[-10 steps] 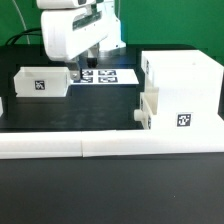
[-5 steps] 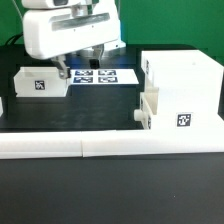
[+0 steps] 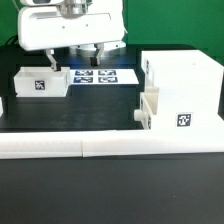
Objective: Assemble drawer
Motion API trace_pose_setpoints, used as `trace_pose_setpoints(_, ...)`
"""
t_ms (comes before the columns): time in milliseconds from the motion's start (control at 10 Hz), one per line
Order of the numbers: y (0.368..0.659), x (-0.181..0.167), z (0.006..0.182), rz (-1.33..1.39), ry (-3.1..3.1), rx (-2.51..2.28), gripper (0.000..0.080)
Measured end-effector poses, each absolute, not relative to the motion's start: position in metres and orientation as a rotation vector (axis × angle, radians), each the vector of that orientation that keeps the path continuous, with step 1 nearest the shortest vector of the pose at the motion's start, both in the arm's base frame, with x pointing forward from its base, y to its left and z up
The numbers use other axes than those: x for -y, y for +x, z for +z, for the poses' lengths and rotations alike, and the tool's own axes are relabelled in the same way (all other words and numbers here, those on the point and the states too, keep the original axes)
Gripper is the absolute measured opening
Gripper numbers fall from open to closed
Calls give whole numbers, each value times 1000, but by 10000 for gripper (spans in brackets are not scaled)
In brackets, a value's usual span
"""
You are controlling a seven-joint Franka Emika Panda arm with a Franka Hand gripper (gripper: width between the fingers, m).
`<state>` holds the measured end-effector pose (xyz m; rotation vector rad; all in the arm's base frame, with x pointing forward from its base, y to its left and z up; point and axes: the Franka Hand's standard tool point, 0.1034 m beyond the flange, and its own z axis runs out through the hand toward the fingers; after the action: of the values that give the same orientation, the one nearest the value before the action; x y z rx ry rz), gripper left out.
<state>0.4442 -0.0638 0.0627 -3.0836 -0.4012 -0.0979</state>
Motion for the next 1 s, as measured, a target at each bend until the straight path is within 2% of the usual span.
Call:
trace_pose_setpoints(300, 441, 64, 62, -91, -3093, 209, 649)
trace_pose_setpoints(600, 410, 82, 62, -65, -3106, 240, 649)
trace_pose_setpoints(800, 393, 89, 55, -54, -3114, 213, 649)
trace_pose_setpoints(1000, 387, 88, 51, -54, -3115, 214, 649)
